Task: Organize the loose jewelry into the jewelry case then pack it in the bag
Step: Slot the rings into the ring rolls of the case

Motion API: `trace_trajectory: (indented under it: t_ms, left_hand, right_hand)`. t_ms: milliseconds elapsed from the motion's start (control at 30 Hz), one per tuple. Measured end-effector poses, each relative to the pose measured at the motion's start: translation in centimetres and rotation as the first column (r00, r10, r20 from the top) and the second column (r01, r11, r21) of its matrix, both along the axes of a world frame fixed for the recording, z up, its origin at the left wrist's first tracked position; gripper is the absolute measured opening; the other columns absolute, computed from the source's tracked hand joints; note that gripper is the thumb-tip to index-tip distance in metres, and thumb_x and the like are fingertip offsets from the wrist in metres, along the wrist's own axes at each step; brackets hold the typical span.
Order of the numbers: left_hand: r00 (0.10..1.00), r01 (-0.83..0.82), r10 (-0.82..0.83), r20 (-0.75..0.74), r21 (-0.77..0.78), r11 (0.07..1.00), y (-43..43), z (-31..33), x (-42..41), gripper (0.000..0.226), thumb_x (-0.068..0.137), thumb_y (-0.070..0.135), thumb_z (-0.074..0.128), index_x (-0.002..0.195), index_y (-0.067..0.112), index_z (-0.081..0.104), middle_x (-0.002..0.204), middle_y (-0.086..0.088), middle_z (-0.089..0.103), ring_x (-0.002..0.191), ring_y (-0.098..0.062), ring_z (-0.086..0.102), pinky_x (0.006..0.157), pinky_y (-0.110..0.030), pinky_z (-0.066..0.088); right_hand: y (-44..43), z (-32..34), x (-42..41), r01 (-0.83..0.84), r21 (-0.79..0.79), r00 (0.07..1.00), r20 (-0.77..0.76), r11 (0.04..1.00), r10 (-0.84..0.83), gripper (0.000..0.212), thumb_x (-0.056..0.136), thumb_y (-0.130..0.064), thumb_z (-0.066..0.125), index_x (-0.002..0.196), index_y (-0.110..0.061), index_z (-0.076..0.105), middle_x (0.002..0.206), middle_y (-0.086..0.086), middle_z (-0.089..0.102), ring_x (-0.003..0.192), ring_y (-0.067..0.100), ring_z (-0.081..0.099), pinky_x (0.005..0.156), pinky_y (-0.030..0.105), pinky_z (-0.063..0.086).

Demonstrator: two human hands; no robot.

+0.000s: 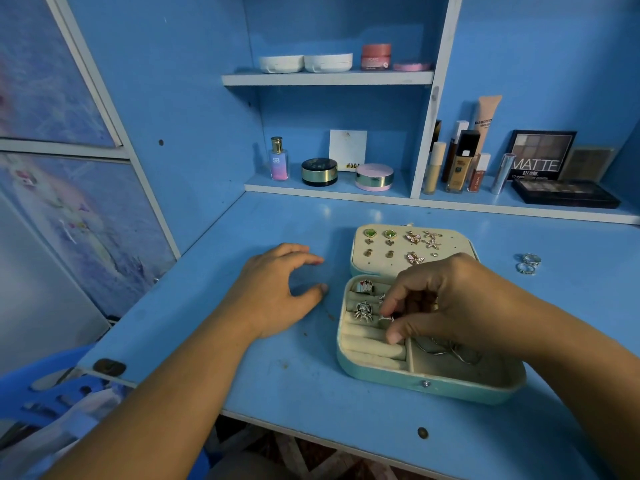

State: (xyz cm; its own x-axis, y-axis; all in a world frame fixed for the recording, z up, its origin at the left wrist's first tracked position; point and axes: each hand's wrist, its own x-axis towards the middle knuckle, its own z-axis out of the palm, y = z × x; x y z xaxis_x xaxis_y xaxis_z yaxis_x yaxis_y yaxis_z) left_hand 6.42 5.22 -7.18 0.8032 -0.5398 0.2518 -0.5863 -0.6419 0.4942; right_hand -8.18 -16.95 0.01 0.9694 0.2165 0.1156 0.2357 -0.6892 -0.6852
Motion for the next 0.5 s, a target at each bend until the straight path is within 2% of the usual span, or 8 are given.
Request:
trace_trajectory:
  t_ms: [133,267,400,500]
  left_hand:
    - [1.000,0.005,-0.005,0.000,-0.003,1.000,0.01,-0.06,0.09,0.061,0.068,0.074,0.047,0.120,0.045,0.059,0.135,0.025,0.047,0.126,-0.008,0.047,0.108,-0.037,0.039]
    - [1.000,0.010,-0.010,0.003,-0.010,1.000,-0.01,-0.09,0.08,0.062,0.068,0.074,0.047,0.120,0.044,0.060,0.135,0.023,0.048,0.126,-0.007,0.048,0.109,-0.037,0.038]
    - [1.000,0.011,-0.011,0.005,-0.005,1.000,0.02,-0.18,0.20,0.062,0.068,0.074,0.047,0.121,0.044,0.060,0.135,0.022,0.048,0.126,-0.007,0.047,0.110,-0.037,0.037]
    - [1.000,0.006,-0.006,0.000,-0.004,1.000,-0.01,-0.23,0.24,0.061,0.068,0.075,0.047,0.121,0.046,0.059,0.135,0.024,0.048,0.127,-0.009,0.047,0.110,-0.038,0.037]
  right_hand:
    - [-0.05,-0.18,0.11,-0.004,-0.010,1.000,-0.011,1.000,0.004,0.017,0.064,-0.033,0.083,0.078,-0.034,0.075,0.076,-0.018,0.070,0.073,0.003,0.065,0.068,0.022,0.053]
    - [-0.06,-0.42,0.19,-0.039,-0.084,0.999,0.025,0.996,0.041,0.017,0.068,-0.034,0.081,0.084,-0.032,0.077,0.082,-0.019,0.069,0.081,0.000,0.065,0.074,0.025,0.052]
    - [0.25,-0.73,0.34,-0.115,-0.158,0.986,0.106,0.981,0.132,0.017,0.074,-0.031,0.079,0.091,-0.029,0.077,0.083,-0.016,0.069,0.081,-0.001,0.063,0.073,0.023,0.051]
    - [-0.36,-0.31,-0.04,-0.079,-0.132,0.990,0.105,0.988,0.093,0.025,0.071,-0.036,0.080,0.096,-0.031,0.075,0.084,-0.016,0.068,0.080,0.004,0.064,0.071,0.023,0.051]
